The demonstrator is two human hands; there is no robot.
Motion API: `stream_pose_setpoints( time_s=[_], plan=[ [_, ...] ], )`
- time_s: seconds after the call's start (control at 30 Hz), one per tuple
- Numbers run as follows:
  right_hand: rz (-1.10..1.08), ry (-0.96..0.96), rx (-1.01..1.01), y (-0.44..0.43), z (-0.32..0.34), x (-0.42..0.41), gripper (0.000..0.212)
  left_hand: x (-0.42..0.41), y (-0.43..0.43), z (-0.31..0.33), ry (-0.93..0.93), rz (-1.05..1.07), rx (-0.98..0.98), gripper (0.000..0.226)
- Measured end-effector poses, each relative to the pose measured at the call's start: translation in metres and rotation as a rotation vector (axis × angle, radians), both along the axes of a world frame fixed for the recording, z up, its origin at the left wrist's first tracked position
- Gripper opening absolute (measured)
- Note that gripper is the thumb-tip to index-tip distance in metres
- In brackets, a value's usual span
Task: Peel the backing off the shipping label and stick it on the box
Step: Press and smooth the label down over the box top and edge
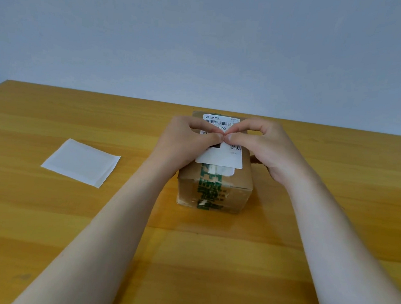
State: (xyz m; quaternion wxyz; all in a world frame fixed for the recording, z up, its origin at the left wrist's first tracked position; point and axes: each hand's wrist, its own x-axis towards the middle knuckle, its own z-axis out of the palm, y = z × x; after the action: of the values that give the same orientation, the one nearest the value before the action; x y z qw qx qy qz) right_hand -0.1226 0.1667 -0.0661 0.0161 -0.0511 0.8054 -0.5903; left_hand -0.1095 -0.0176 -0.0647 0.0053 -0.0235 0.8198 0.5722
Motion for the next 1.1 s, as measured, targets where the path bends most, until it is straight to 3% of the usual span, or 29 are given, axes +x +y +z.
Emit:
stream_pose_setpoints(
  time_s=[0.13,0.27,0.5,0.67,0.83,1.1],
  plan=[
    [0.029,0.017,0.028,0.002,-0.007,-0.006,0.003,0.0,-0.007,0.001,-0.014,-0.036,0.0,0.003],
    [0.1,0.014,0.1,0.005,-0.01,-0.009,0.037,0.001,-0.014,0.004,-0.033,-0.118,0.03,0.017],
    [0.271,-0.081,0.054,0.017,-0.003,-0.004,0.062,0.003,-0.024,0.012,-0.15,-0.26,0.059,0.063],
    [0.333,-0.114,0.098,0.021,-0.004,-0.004,0.104,0.003,-0.028,0.012,-0.195,-0.314,0.067,0.086],
    [0.372,-0.141,0.149,0.025,-0.009,-0.009,0.131,0.0,-0.03,0.01,-0.205,-0.346,0.065,0.101],
    [0.436,-0.233,0.068,0.037,-0.011,-0.008,0.139,0.003,-0.037,0.007,-0.226,-0.464,0.095,0.129]
  ],
)
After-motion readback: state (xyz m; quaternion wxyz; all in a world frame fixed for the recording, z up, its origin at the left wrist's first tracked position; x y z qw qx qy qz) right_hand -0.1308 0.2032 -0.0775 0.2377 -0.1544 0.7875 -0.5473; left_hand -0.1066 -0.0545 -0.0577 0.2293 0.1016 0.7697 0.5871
